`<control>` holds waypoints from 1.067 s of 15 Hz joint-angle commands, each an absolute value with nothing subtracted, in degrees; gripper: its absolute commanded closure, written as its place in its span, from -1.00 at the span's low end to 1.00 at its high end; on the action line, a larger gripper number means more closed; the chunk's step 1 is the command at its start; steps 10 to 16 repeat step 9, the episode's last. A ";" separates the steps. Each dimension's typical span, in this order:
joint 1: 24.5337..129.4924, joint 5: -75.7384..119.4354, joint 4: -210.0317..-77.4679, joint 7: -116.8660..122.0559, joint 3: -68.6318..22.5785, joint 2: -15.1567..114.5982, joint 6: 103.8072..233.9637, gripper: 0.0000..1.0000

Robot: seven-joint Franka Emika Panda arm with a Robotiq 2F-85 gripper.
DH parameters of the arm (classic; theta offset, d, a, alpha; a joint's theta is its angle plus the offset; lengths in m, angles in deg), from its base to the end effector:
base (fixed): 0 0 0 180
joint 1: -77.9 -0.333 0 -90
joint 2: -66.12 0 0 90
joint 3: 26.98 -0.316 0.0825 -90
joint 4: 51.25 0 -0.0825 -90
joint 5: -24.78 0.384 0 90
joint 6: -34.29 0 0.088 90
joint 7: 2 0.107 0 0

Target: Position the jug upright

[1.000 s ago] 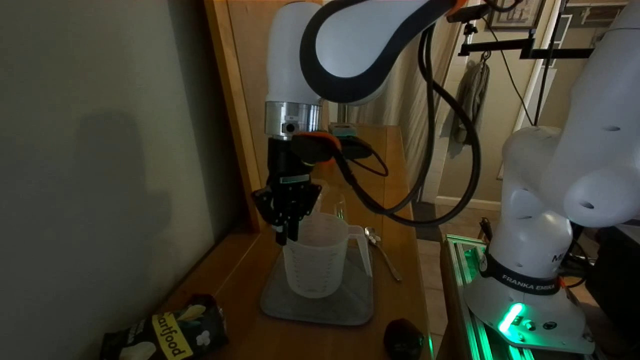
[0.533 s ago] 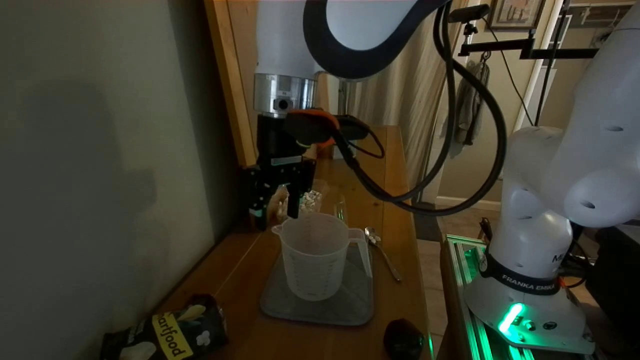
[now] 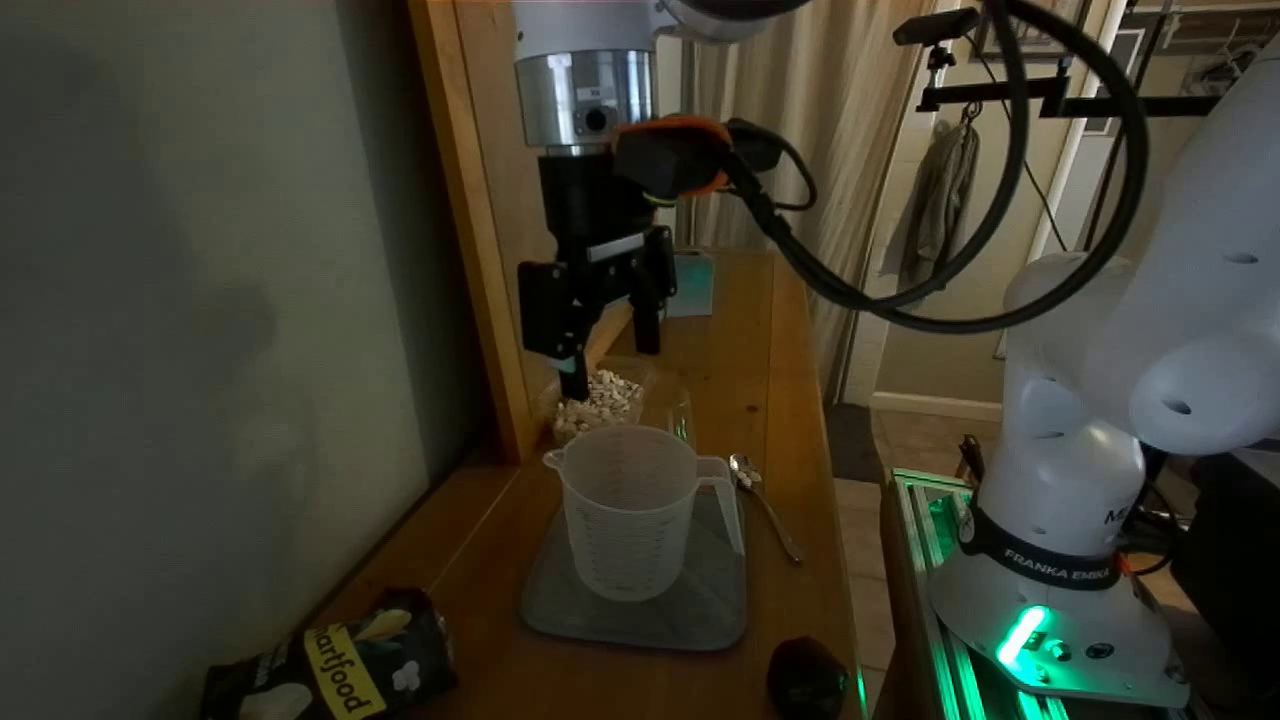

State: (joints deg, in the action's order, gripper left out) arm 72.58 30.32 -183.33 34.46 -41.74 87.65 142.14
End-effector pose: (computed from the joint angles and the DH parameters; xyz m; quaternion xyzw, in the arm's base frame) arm 0.4032 0.1621 0.4827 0.9853 -0.1682 -0.0245 0.0143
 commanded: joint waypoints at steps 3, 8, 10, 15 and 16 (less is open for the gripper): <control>72.39 30.21 -182.17 34.10 -41.57 88.35 139.73 -1.00; 72.40 30.22 -182.11 33.69 -41.59 88.71 139.36 -1.00; 72.41 30.22 -182.11 33.67 -41.59 88.71 139.36 -1.00; 72.41 30.22 -182.11 33.67 -41.59 88.71 139.36 -1.00; 72.41 30.22 -182.11 33.67 -41.59 88.71 139.36 -1.00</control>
